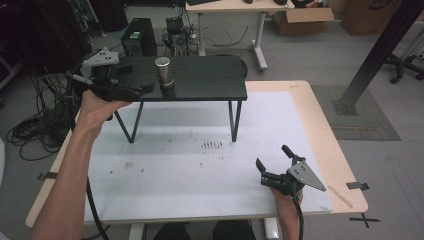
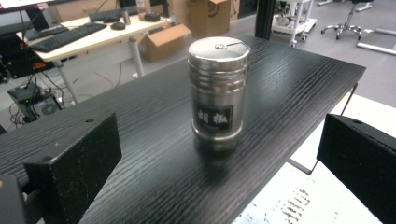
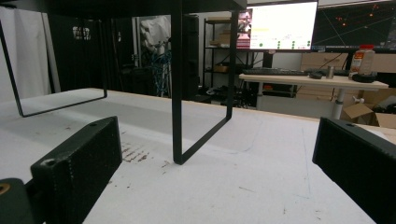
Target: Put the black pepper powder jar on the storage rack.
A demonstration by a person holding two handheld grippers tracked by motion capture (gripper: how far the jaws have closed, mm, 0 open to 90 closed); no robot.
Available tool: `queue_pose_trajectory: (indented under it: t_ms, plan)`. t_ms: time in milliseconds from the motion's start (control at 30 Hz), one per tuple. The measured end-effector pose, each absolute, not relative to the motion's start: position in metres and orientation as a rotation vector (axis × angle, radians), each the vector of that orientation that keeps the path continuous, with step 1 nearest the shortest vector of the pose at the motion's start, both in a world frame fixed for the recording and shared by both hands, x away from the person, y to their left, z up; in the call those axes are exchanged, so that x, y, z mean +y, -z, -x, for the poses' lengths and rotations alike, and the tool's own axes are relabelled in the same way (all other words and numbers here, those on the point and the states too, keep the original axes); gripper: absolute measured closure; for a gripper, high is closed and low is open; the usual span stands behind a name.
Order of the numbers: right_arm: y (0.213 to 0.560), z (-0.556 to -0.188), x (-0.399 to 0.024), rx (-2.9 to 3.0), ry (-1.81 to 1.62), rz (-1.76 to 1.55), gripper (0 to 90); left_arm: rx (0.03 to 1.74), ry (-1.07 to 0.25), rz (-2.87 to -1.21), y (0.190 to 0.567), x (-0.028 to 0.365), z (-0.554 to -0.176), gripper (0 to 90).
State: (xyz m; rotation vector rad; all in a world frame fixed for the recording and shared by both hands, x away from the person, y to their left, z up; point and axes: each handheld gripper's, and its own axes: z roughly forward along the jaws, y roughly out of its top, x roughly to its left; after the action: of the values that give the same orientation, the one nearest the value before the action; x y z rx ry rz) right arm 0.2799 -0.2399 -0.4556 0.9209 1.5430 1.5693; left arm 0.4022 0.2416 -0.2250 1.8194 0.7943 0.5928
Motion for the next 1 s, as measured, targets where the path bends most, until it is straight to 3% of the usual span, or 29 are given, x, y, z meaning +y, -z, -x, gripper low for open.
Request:
queue_pose_trajectory:
  t_ms: [1000]
  plan:
    - [0.456, -0.280, -0.240, 1.544, -1.568, -0.920, 1.3, 0.802, -0.656, -1.745, 0.270, 0.276, -0.344, 0.2]
